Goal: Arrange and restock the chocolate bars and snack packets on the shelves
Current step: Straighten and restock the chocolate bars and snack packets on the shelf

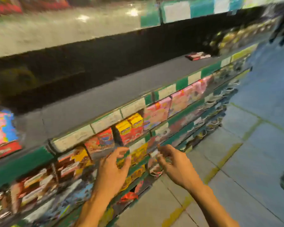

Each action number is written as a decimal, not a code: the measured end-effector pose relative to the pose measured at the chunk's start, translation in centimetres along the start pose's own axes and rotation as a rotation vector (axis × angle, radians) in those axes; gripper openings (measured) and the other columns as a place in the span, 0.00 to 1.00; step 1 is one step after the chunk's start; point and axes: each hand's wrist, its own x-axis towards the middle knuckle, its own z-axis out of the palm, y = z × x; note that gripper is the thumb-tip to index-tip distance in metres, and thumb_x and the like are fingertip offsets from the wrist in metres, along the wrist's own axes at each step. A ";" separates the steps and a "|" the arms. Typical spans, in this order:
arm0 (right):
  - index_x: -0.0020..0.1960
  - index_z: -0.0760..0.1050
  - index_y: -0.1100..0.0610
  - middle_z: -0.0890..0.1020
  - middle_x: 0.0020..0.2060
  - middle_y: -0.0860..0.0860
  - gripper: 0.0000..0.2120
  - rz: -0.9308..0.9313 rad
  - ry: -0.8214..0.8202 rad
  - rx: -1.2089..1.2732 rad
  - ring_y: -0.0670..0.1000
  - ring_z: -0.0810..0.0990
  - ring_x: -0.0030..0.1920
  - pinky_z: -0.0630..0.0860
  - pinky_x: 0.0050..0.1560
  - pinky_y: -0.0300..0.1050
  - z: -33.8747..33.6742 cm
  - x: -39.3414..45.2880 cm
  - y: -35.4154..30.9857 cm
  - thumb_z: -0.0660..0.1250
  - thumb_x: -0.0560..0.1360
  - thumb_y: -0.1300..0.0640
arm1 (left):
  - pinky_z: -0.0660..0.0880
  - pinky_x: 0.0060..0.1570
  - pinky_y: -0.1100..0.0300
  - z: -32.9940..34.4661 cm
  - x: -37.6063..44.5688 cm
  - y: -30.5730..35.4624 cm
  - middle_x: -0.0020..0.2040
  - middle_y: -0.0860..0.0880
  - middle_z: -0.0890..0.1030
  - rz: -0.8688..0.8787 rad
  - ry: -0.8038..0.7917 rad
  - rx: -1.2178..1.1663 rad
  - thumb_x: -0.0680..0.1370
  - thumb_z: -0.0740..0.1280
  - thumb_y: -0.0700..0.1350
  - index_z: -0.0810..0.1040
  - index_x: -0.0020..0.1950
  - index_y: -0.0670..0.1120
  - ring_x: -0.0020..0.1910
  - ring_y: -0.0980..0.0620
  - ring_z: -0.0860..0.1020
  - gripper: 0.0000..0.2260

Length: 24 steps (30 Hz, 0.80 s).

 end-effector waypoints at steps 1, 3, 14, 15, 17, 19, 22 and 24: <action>0.61 0.77 0.51 0.83 0.55 0.45 0.14 0.048 0.036 0.019 0.46 0.80 0.55 0.76 0.55 0.44 -1.8 -0.3 1.7 0.65 0.79 0.46 | 0.74 0.51 0.58 1.9 0.9 1.5 0.50 0.62 0.80 0.017 -0.031 -0.014 0.78 0.68 0.51 0.78 0.54 0.59 0.51 0.61 0.78 0.06; 0.61 0.77 0.51 0.83 0.55 0.45 0.14 0.125 0.095 0.057 0.44 0.80 0.54 0.77 0.57 0.45 -4.8 -1.2 4.7 0.65 0.79 0.45 | 0.73 0.48 0.66 5.5 2.3 4.3 0.49 0.62 0.81 0.038 -0.108 -0.066 0.78 0.68 0.50 0.78 0.54 0.57 0.49 0.63 0.78 0.06; 0.57 0.76 0.45 0.81 0.52 0.38 0.10 0.435 0.323 0.113 0.38 0.79 0.53 0.78 0.57 0.46 -14.3 -1.7 16.6 0.65 0.78 0.44 | 0.70 0.49 0.70 20.0 9.4 14.9 0.52 0.66 0.77 0.186 -0.430 -0.061 0.78 0.68 0.53 0.75 0.57 0.62 0.55 0.67 0.75 0.09; 0.57 0.75 0.44 0.81 0.52 0.38 0.09 0.437 0.332 0.106 0.38 0.79 0.54 0.78 0.57 0.46 -15.2 -0.8 17.2 0.65 0.78 0.44 | 0.70 0.50 0.69 20.6 10.7 16.2 0.54 0.67 0.77 0.246 -0.418 -0.038 0.78 0.67 0.54 0.75 0.58 0.63 0.55 0.68 0.74 0.10; 0.58 0.75 0.44 0.81 0.54 0.38 0.09 0.419 0.350 0.088 0.37 0.79 0.54 0.78 0.57 0.45 -17.2 1.5 17.8 0.65 0.78 0.44 | 0.72 0.55 0.63 21.1 13.7 19.1 0.58 0.66 0.76 0.384 -0.343 0.015 0.78 0.66 0.56 0.73 0.60 0.63 0.58 0.66 0.74 0.12; 0.59 0.75 0.45 0.81 0.54 0.39 0.11 0.383 0.375 0.071 0.38 0.79 0.54 0.79 0.57 0.45 -19.4 4.5 17.9 0.65 0.78 0.45 | 0.72 0.58 0.59 21.0 17.2 22.1 0.61 0.64 0.75 0.490 -0.232 0.061 0.78 0.66 0.55 0.73 0.60 0.63 0.59 0.62 0.74 0.11; 0.59 0.75 0.47 0.81 0.53 0.40 0.12 0.302 0.377 0.057 0.39 0.80 0.53 0.79 0.56 0.45 -22.6 9.3 17.3 0.65 0.78 0.44 | 0.69 0.58 0.57 20.4 22.4 25.8 0.61 0.58 0.75 0.549 -0.071 0.147 0.79 0.66 0.51 0.73 0.62 0.59 0.59 0.55 0.72 0.12; 0.60 0.75 0.47 0.81 0.54 0.40 0.14 0.232 0.355 0.027 0.40 0.80 0.54 0.79 0.57 0.46 -24.7 12.9 16.9 0.65 0.78 0.42 | 0.66 0.63 0.52 20.4 26.2 26.8 0.66 0.52 0.73 0.544 0.016 0.325 0.80 0.64 0.53 0.70 0.70 0.53 0.65 0.49 0.70 0.18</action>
